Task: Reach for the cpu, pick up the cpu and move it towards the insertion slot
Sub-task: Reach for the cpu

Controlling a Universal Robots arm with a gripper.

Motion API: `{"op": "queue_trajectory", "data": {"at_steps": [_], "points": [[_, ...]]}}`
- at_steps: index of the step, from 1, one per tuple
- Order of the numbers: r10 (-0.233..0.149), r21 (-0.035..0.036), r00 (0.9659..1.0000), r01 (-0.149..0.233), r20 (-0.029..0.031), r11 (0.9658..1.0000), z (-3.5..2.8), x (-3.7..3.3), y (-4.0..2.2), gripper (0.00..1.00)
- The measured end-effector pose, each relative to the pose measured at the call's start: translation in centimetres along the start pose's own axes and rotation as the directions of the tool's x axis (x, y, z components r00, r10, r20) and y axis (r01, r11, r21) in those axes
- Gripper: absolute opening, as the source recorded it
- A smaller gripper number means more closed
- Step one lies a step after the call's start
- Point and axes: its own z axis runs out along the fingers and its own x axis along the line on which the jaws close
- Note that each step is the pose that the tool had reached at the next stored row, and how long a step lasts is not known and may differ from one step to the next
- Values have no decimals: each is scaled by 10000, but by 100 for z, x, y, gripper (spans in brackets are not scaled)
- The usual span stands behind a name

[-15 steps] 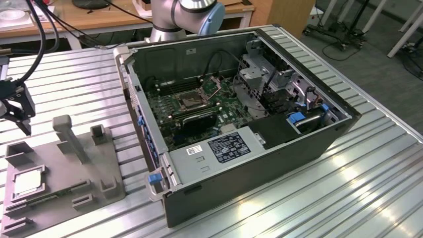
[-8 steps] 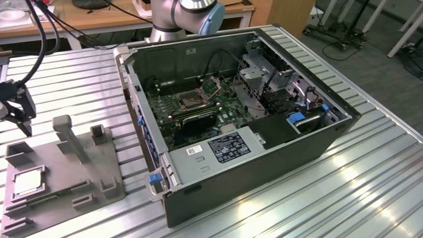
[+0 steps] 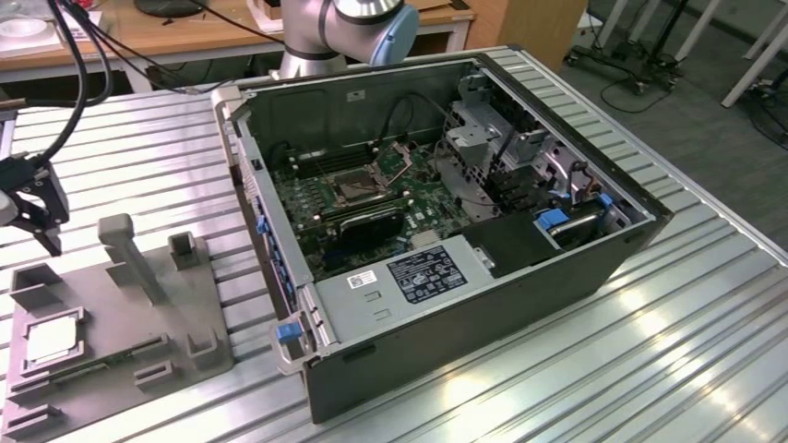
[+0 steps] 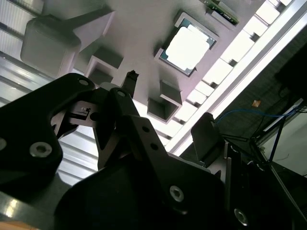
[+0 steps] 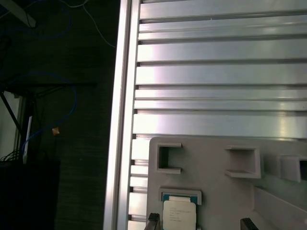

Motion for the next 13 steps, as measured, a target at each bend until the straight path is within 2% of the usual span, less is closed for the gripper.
{"op": "queue_trajectory", "data": {"at_steps": [13], "points": [[0, 0, 10000, 0, 0, 10000, 78, 1, -6, 73]]}}
